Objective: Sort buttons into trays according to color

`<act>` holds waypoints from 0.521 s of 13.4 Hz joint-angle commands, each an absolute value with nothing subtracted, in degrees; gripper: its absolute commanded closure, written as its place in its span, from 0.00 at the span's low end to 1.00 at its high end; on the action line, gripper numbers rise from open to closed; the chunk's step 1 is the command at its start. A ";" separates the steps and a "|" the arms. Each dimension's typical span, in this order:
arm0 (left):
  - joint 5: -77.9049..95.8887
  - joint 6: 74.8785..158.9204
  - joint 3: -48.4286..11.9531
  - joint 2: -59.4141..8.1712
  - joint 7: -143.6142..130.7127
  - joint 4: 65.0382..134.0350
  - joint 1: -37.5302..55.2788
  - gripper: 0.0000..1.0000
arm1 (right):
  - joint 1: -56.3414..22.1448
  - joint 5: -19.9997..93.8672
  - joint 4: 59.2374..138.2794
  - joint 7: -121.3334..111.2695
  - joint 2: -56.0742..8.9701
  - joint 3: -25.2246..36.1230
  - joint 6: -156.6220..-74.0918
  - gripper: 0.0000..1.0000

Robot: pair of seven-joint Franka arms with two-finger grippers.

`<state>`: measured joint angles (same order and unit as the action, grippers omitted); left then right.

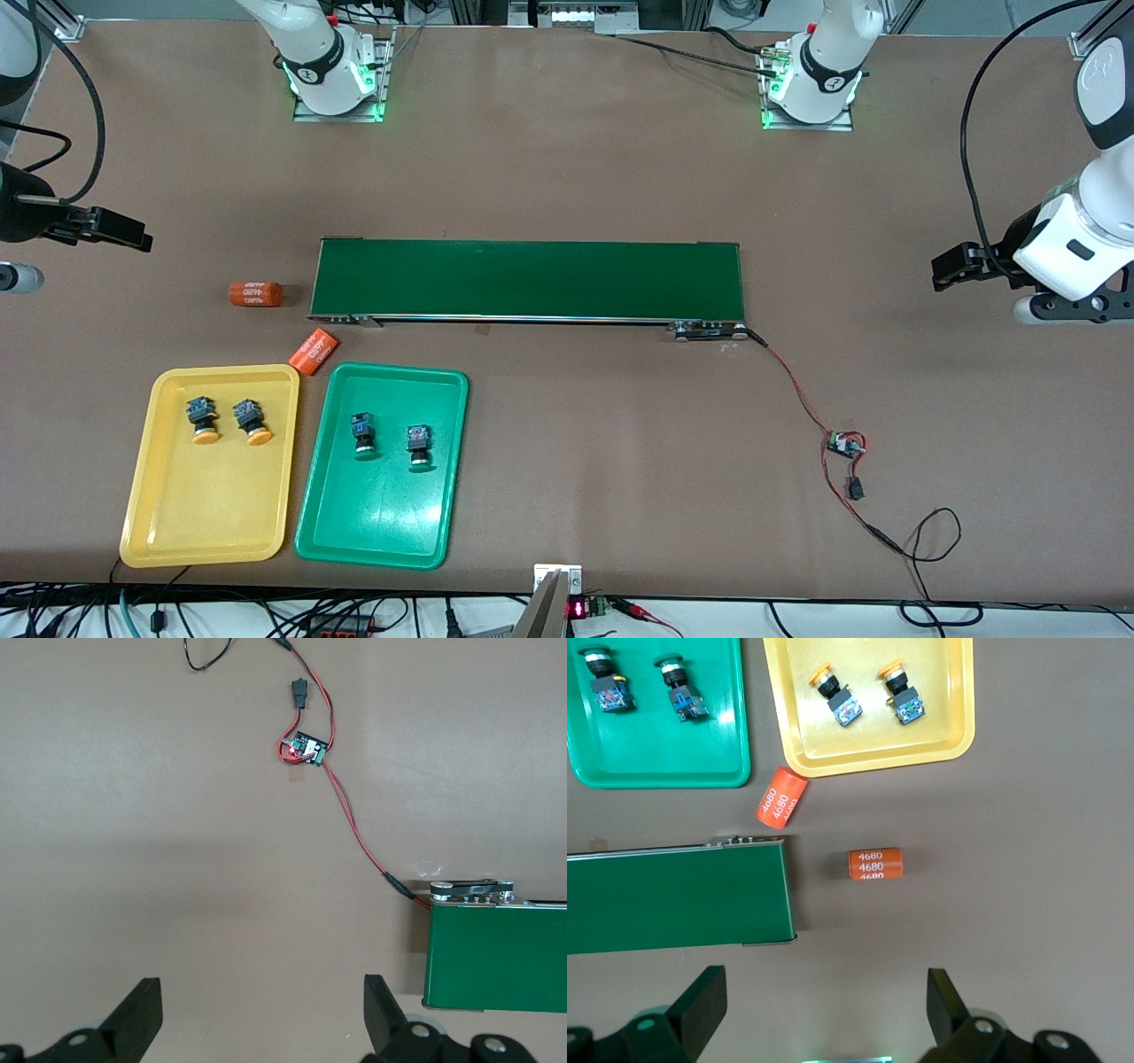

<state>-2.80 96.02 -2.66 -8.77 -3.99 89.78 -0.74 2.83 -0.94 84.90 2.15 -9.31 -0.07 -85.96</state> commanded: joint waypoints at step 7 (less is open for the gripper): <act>-3.69 95.71 -2.90 -9.14 -2.81 88.86 -1.05 0.00 | 3.52 0.35 86.13 2.81 -8.53 -0.53 -87.01 0.00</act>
<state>-2.80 96.02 -2.66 -8.77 -3.99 89.78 -0.74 2.84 -0.79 85.07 2.18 -9.37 -0.07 -86.31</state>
